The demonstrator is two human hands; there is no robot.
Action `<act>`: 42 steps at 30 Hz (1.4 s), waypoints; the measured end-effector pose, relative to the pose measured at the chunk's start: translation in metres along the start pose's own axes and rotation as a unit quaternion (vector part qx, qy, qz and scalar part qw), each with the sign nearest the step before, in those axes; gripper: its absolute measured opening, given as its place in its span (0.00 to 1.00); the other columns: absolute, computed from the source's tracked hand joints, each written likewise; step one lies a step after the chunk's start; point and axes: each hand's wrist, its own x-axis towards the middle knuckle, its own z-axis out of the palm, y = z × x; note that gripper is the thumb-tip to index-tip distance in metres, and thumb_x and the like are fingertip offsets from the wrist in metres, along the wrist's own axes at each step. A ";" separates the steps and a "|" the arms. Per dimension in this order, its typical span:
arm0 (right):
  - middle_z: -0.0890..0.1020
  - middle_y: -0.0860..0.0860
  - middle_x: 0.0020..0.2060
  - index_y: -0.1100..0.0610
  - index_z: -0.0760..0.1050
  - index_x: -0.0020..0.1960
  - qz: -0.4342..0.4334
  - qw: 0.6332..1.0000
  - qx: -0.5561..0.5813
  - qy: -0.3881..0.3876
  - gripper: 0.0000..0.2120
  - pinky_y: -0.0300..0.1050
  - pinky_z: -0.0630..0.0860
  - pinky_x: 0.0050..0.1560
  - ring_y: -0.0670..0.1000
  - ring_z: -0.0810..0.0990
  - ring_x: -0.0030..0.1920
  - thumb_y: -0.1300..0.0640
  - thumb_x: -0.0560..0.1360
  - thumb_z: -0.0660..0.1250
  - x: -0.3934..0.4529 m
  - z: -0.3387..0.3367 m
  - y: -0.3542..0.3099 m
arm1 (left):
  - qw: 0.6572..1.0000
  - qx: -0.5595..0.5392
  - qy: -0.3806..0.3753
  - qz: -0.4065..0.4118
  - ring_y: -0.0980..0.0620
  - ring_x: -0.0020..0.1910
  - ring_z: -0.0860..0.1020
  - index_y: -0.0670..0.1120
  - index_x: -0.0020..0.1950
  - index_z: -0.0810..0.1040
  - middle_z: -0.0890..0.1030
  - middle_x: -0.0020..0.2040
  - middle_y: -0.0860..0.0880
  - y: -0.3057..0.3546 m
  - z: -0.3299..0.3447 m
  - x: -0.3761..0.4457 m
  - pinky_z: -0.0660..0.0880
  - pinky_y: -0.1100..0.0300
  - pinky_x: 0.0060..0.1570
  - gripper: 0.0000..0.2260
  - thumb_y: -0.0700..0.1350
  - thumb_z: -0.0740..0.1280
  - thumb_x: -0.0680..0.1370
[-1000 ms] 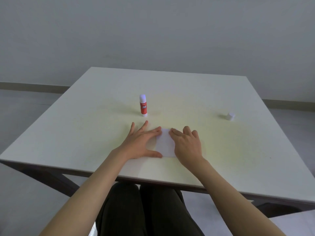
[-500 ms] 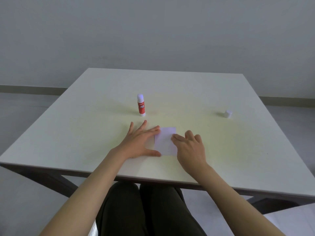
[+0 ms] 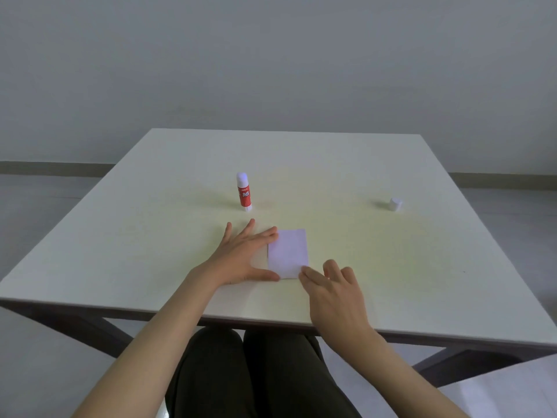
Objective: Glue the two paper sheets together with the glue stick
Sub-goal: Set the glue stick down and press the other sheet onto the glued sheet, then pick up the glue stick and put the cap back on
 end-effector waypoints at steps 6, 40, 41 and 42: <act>0.84 0.44 0.34 0.53 0.81 0.34 0.017 0.999 -0.027 0.005 0.15 0.42 0.69 0.30 0.52 0.77 0.33 0.68 0.55 0.63 0.012 0.000 0.004 | 0.999 0.041 -0.032 0.014 0.54 0.77 0.38 0.56 0.76 0.54 0.50 0.77 0.63 0.001 -0.008 0.005 0.31 0.42 0.72 0.43 0.71 0.64 0.67; 0.77 0.49 0.60 0.52 0.68 0.65 0.088 0.990 0.106 0.030 0.24 0.49 0.65 0.52 0.55 0.74 0.56 0.66 0.70 0.58 0.071 0.031 0.040 | 0.978 -0.208 0.033 0.000 0.61 0.76 0.50 0.55 0.75 0.59 0.58 0.75 0.62 0.000 -0.010 0.001 0.42 0.57 0.75 0.36 0.54 0.73 0.71; 0.78 0.50 0.58 0.53 0.69 0.64 0.106 0.982 0.143 0.055 0.25 0.50 0.66 0.52 0.56 0.75 0.56 0.66 0.69 0.59 0.074 0.027 0.047 | 0.964 -0.245 0.099 -0.009 0.62 0.73 0.59 0.54 0.72 0.66 0.65 0.72 0.61 0.000 -0.012 0.000 0.50 0.65 0.73 0.32 0.52 0.73 0.71; 0.79 0.53 0.56 0.54 0.71 0.63 0.132 0.973 0.171 0.084 0.24 0.51 0.67 0.52 0.57 0.77 0.56 0.67 0.68 0.60 0.079 0.022 0.057 | 0.943 -0.275 0.186 -0.028 0.64 0.68 0.67 0.53 0.68 0.72 0.72 0.67 0.61 0.000 -0.014 0.001 0.58 0.72 0.67 0.26 0.50 0.74 0.71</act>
